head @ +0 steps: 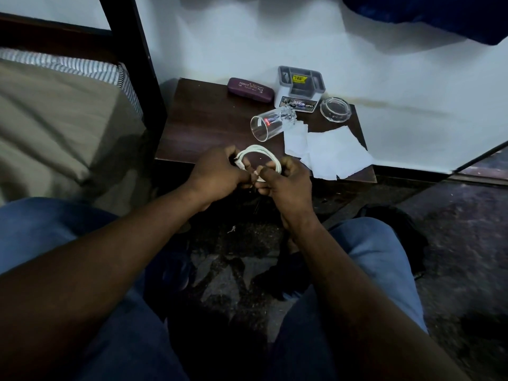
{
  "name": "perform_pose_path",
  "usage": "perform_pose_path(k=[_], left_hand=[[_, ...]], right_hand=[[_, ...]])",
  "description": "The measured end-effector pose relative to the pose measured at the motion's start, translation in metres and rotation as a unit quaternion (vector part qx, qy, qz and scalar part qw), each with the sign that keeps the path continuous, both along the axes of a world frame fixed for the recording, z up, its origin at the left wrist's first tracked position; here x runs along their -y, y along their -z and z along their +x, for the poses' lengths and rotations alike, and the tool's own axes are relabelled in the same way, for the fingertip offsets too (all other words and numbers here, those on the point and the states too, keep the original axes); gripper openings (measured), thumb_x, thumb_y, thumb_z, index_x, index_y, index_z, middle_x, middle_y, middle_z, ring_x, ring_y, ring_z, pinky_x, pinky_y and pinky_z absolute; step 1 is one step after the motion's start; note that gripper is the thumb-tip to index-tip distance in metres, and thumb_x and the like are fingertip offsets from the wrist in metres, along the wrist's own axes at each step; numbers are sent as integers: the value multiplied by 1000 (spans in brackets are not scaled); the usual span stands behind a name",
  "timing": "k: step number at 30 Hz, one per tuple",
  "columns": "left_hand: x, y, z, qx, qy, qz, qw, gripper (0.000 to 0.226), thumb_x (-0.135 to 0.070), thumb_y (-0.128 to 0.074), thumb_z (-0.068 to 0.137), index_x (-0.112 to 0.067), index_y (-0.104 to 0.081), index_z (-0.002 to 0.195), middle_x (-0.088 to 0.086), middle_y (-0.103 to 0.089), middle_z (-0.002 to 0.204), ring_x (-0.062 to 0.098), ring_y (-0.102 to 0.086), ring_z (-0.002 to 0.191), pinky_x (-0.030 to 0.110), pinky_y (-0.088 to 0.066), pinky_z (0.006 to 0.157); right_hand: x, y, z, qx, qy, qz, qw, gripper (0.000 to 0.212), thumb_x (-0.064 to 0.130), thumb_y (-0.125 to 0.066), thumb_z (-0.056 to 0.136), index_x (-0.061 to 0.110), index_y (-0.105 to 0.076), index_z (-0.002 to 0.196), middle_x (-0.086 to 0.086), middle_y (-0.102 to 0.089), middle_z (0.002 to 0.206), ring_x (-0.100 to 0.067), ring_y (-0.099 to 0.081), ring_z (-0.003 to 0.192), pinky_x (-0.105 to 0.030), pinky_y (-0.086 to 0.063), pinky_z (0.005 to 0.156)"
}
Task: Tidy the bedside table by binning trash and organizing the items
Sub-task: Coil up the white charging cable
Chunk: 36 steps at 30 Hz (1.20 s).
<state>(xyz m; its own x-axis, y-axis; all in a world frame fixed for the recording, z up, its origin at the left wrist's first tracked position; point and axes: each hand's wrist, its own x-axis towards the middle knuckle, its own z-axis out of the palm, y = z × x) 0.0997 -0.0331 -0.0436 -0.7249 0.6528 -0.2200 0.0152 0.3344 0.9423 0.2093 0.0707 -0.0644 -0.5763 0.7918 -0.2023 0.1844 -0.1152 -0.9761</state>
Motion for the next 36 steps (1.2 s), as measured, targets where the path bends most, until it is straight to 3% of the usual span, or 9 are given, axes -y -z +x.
perform_pose_path(k=[2,6,11,14,20,23,29,32,36], left_hand=[[-1,1,0,-24,-13,-14,1000,24,-4,-86,73,-17,-67,81,1,-74,76,12,-70,67,27,-58,68],[-4,1,-2,135,-58,62,987,22,6,-79,77,-11,-65,79,9,-71,77,24,-71,75,38,-61,76],[-10,2,-8,181,-107,78,974,14,5,-68,82,-9,-66,84,5,-75,73,17,-71,68,26,-59,61],[-11,4,-8,174,-146,71,971,17,1,-69,72,-6,-69,88,11,-76,77,21,-71,68,29,-57,61],[-10,1,-7,159,-130,28,978,15,0,-60,64,-8,-66,75,10,-65,67,18,-56,50,20,-42,44],[-7,-2,-12,203,-65,-14,977,14,-3,-56,78,-10,-64,69,8,-64,66,13,-55,49,17,-37,40],[-4,-6,-18,328,23,50,943,11,-13,-61,94,-18,-71,95,-2,-70,81,8,-64,67,14,-49,54],[-2,-5,-20,328,26,81,941,19,-12,-64,95,-22,-67,110,-3,-73,90,7,-67,71,16,-51,58],[-3,-4,-19,294,10,79,953,22,-21,-71,92,-24,-65,113,-3,-77,96,7,-69,72,17,-50,59]], right_hand=[[-1,-1,1,2,-11,6,1000,2,8,-70,92,8,-68,91,-17,-78,86,-18,-70,66,-28,-57,62],[0,-2,-1,-7,-30,-24,999,3,12,-68,96,12,-71,95,-14,-78,89,-16,-69,69,-27,-55,63],[1,-6,-1,-23,-82,-24,996,11,14,-71,95,20,-70,105,-5,-75,90,-16,-69,77,-29,-55,73],[2,-5,-1,-14,-122,25,992,20,6,-72,92,16,-71,110,-5,-75,90,-14,-69,79,-26,-53,71],[5,4,-4,8,-127,103,986,11,18,-79,83,19,-76,94,0,-78,87,-13,-71,77,-32,-55,72],[5,2,-4,-13,-90,44,995,8,8,-75,91,14,-73,95,-9,-76,85,-14,-69,73,-26,-54,65],[-1,-11,0,-99,-25,-153,983,10,8,-71,95,6,-69,105,-7,-72,82,-12,-67,68,-20,-52,61],[-5,-13,0,-82,-35,-211,973,11,12,-70,94,12,-66,105,-3,-72,82,-10,-67,68,-20,-51,60],[-6,-13,0,-63,-39,-244,967,3,20,-67,97,18,-67,99,4,-73,79,-9,-68,69,-22,-48,62]])
